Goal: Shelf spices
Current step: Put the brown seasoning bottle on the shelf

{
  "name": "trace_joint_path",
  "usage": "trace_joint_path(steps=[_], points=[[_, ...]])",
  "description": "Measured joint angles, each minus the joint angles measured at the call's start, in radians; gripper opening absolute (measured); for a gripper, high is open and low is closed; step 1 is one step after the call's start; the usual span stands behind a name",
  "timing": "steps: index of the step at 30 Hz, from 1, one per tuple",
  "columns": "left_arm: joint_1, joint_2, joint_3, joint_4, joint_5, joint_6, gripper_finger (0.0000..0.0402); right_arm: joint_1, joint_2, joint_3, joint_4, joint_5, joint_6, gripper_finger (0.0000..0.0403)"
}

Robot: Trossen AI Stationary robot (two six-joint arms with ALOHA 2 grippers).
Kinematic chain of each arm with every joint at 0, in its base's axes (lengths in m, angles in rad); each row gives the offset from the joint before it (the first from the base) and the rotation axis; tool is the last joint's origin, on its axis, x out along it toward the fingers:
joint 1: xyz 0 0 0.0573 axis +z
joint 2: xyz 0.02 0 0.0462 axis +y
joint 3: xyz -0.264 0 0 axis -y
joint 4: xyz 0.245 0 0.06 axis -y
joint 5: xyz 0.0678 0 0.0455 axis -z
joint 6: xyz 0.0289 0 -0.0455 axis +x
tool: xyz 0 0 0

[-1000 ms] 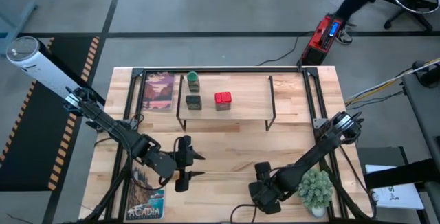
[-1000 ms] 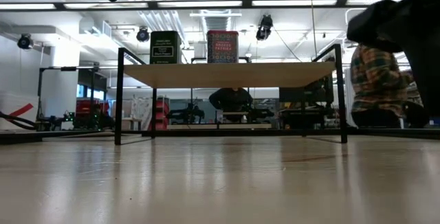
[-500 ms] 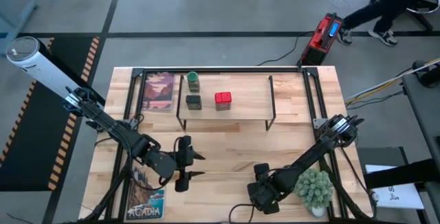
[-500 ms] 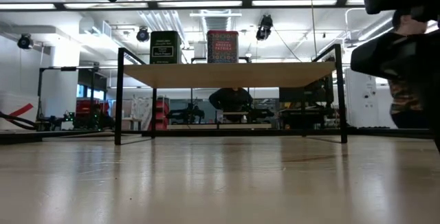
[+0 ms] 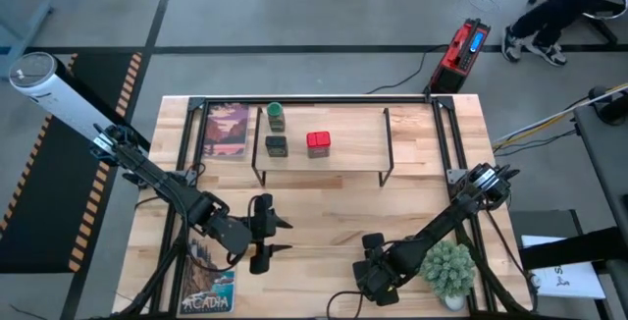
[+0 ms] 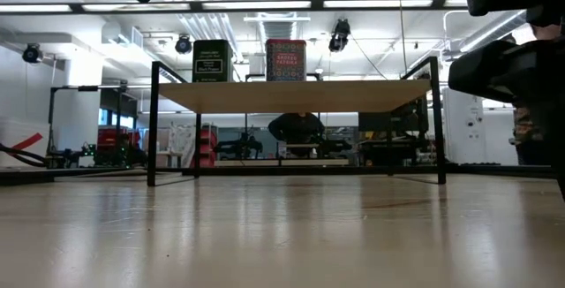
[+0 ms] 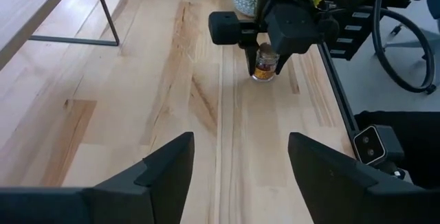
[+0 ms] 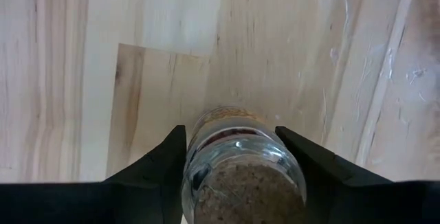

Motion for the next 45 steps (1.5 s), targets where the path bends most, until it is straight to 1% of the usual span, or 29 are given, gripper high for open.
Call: trace_joint_path(steps=[5, 13, 24, 26, 29, 31, 37, 42, 45], points=[[0.000, 0.000, 0.000, 0.000, 0.000, -0.003, 0.0228, 0.000, 0.000, 0.000, 0.000, 0.000, -0.007, 0.0172], [0.000, 0.000, 0.000, 0.001, 0.000, -0.003, 0.0217, -0.003, -0.007, 0.000, -0.001, -0.003, -0.027, 0.0172], [0.000, 0.000, 0.000, 0.000, 0.000, -0.003, 0.0222, -0.033, -0.091, 0.008, -0.027, 0.011, -0.071, 0.0172], [0.000, 0.000, 0.000, 0.000, 0.000, -0.003, 0.0225, -0.041, -0.118, 0.020, -0.070, 0.044, -0.088, 0.0173], [0.000, 0.000, 0.000, 0.001, 0.000, -0.001, 0.0227, -0.068, -0.171, 0.044, -0.174, 0.121, -0.131, 0.0175], [0.000, 0.000, 0.000, 0.000, -0.001, 0.007, 0.0229, -0.099, -0.218, 0.056, -0.226, 0.149, -0.157, 0.0173], [0.001, 0.000, 0.000, 0.001, -0.002, 0.016, 0.0225, -0.221, -0.384, 0.059, -0.252, 0.201, -0.281, 0.0175], [0.001, 0.000, 0.000, 0.001, -0.003, 0.016, 0.0219, -0.382, -0.488, 0.059, -0.262, 0.215, -0.417, 0.0177], [0.001, 0.000, 0.000, 0.001, -0.003, 0.021, 0.0220, -0.499, -0.514, 0.058, -0.259, 0.208, -0.510, 0.0172]])
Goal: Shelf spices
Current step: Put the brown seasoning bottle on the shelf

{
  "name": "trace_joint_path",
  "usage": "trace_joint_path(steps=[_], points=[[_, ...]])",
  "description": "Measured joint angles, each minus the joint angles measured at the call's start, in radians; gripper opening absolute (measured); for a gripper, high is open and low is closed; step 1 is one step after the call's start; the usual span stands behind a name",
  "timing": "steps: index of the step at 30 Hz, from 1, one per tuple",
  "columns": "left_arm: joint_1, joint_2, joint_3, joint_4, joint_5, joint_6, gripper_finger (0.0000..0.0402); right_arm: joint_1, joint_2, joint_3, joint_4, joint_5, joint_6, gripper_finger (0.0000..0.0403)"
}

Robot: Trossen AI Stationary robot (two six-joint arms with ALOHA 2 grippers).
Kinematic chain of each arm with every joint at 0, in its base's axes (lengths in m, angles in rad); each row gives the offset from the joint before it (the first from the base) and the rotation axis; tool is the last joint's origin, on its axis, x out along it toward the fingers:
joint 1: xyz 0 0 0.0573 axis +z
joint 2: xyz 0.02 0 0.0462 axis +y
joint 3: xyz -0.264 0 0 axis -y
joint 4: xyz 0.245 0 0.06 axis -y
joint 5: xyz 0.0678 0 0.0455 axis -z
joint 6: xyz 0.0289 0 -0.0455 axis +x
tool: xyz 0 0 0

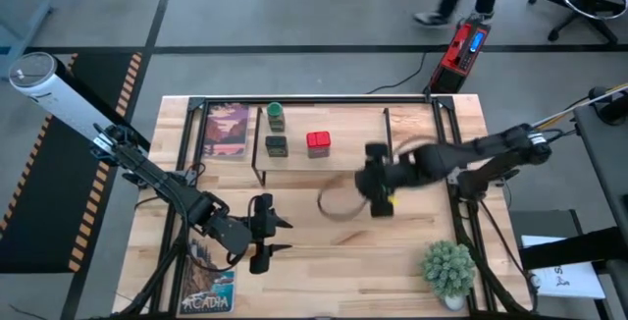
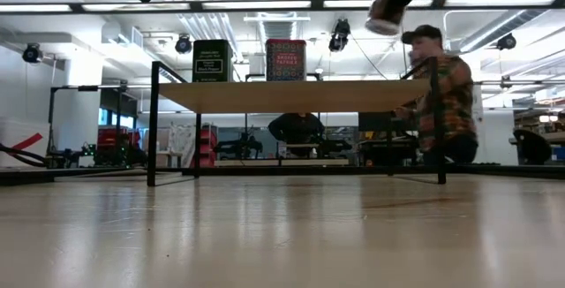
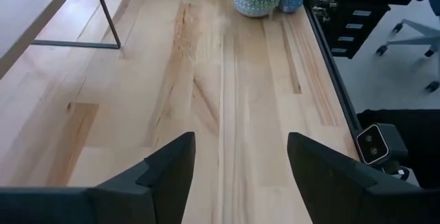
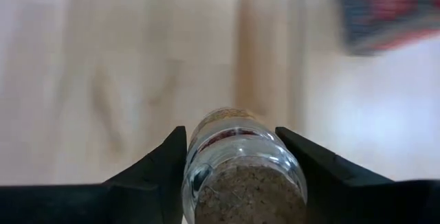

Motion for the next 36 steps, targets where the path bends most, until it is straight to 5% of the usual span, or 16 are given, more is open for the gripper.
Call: trace_joint_path(steps=[7, 14, 26, 36], points=[[0.000, 0.000, 0.000, 0.000, -0.001, 0.003, 0.0229, -0.283, 0.009, 0.000, 0.010, -0.161, -0.133, 0.0181], [0.000, 0.000, 0.000, -0.001, 0.000, 0.010, 0.0229, -0.427, 0.037, -0.001, 0.022, -0.255, -0.214, 0.0173], [0.000, 0.000, 0.000, 0.001, -0.025, 0.022, 0.0222, -0.464, 0.110, -0.001, 0.029, -0.287, -0.251, 0.0181], [0.006, 0.000, 0.000, 0.004, -0.026, 0.022, 0.0233, -0.470, 0.106, -0.001, 0.032, -0.312, -0.283, 0.0243]])
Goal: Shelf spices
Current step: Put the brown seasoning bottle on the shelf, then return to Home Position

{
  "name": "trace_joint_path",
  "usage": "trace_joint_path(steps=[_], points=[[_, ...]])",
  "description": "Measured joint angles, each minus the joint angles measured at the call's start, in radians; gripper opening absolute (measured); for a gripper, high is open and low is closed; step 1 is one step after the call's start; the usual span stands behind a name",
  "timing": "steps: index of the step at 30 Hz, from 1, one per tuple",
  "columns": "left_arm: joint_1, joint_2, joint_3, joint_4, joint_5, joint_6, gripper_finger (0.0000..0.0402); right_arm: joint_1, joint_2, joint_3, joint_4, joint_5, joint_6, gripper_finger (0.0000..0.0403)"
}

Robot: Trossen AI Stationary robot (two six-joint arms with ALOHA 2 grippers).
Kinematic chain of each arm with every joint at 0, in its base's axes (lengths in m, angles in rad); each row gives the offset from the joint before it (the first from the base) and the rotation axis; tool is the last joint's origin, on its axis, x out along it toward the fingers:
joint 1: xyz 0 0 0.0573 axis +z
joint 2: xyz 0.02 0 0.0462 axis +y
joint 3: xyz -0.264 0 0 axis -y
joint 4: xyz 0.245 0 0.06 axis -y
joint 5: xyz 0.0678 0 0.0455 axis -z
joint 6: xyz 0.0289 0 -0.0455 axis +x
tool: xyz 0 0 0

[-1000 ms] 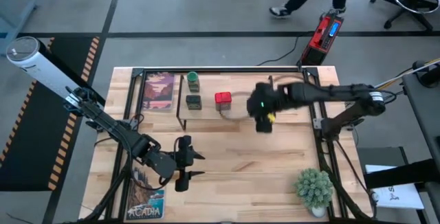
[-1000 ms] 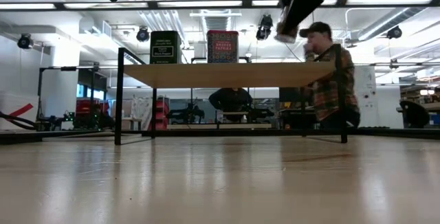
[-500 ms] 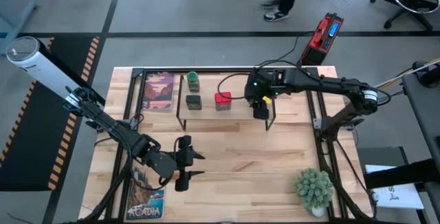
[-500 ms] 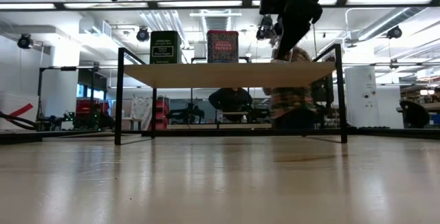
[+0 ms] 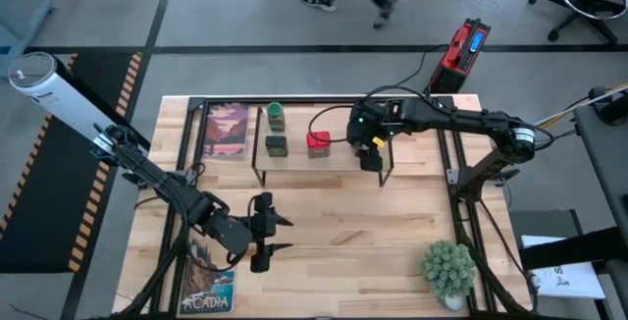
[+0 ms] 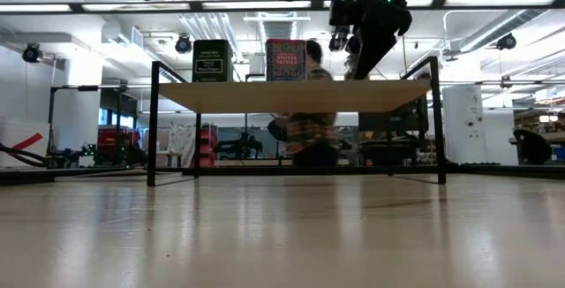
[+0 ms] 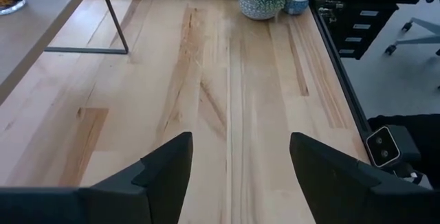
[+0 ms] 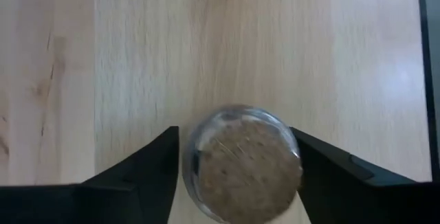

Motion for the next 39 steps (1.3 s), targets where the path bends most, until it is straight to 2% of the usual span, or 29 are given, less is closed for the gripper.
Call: trace_joint_path(steps=[7, 10, 13, 20, 23, 27, 39], points=[[0.006, 0.000, 0.000, 0.029, -0.001, 0.000, 0.0225, -0.006, -0.065, 0.026, -0.018, 0.019, -0.061, 0.0262], [0.006, 0.000, 0.000, 0.056, 0.000, -0.001, 0.0222, -0.006, -0.120, 0.034, -0.023, 0.065, -0.079, 0.0267], [0.006, 0.000, 0.000, 0.091, 0.000, -0.001, 0.0218, -0.006, -0.197, 0.046, -0.027, 0.068, -0.084, 0.0270], [0.006, 0.000, 0.000, 0.174, 0.000, 0.000, 0.0212, 0.015, -0.409, 0.046, -0.026, 0.041, 0.005, 0.0268], [0.007, 0.000, 0.000, 0.193, 0.000, -0.001, 0.0209, 0.033, -0.488, 0.045, -0.025, -0.043, 0.067, 0.0260], [0.007, 0.000, 0.000, 0.219, 0.000, -0.001, 0.0206, 0.079, -0.566, 0.038, -0.026, -0.123, 0.146, 0.0250], [0.008, 0.000, 0.000, 0.387, 0.000, -0.009, 0.0206, 0.309, -0.686, 0.020, -0.007, -0.154, 0.249, 0.0222]])
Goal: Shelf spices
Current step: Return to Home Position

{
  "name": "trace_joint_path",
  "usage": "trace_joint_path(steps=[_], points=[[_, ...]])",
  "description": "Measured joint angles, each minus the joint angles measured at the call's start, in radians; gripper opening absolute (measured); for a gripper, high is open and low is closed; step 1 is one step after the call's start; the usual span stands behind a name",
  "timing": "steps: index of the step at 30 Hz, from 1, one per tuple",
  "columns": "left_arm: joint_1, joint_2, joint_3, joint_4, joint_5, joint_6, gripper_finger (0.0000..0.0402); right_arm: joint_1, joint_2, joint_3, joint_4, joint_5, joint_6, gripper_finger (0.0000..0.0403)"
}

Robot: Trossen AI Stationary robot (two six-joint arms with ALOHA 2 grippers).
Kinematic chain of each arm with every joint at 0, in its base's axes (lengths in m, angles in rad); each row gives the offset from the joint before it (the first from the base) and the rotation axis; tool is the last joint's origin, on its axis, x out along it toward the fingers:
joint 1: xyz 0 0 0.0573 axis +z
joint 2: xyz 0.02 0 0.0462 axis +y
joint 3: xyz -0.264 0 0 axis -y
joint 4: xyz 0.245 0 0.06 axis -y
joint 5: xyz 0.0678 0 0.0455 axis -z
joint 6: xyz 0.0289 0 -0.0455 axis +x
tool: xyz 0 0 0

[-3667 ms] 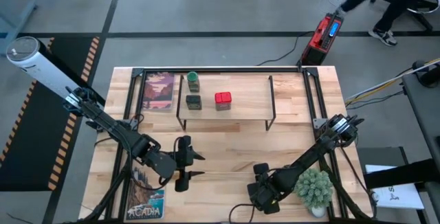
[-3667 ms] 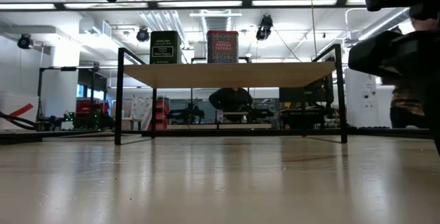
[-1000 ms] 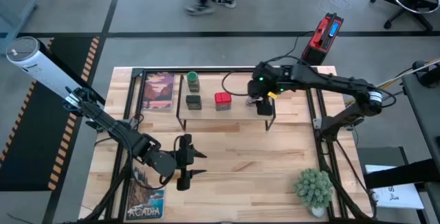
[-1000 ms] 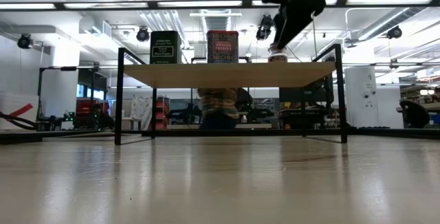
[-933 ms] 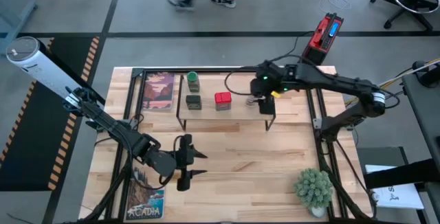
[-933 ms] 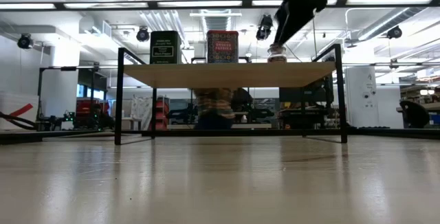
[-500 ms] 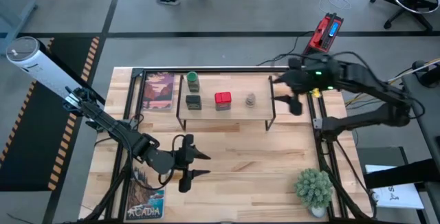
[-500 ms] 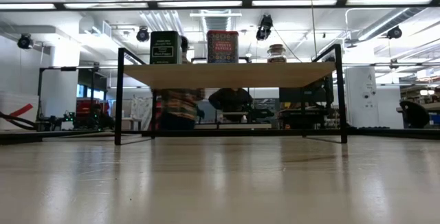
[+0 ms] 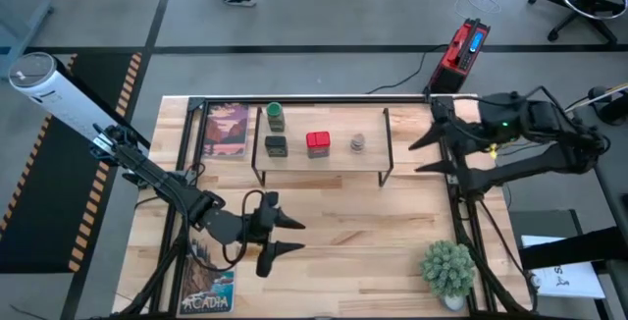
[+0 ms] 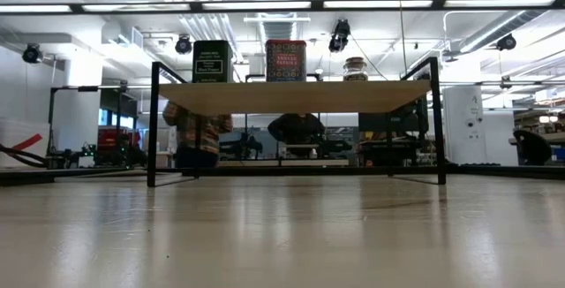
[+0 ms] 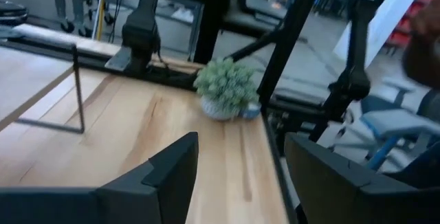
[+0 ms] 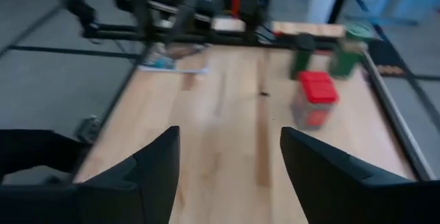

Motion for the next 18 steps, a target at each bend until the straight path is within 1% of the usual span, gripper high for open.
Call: trace_joint_path(steps=[5, 9, 13, 18], points=[[0.000, 0.000, 0.000, 0.053, 0.000, 0.003, 0.0198, 0.078, -0.044, -0.001, 0.028, 0.000, 0.023, 0.0214], [0.000, -0.001, 0.000, 0.060, 0.004, 0.004, 0.0192, 0.128, -0.112, -0.030, 0.052, 0.002, 0.046, 0.0210], [0.000, -0.001, 0.000, 0.069, 0.006, -0.022, 0.0189, 0.145, -0.224, -0.122, 0.122, 0.005, 0.079, 0.0210], [0.000, -0.001, 0.000, 0.076, 0.007, -0.035, 0.0192, 0.145, -0.396, -0.298, 0.241, 0.039, 0.099, 0.0208]])
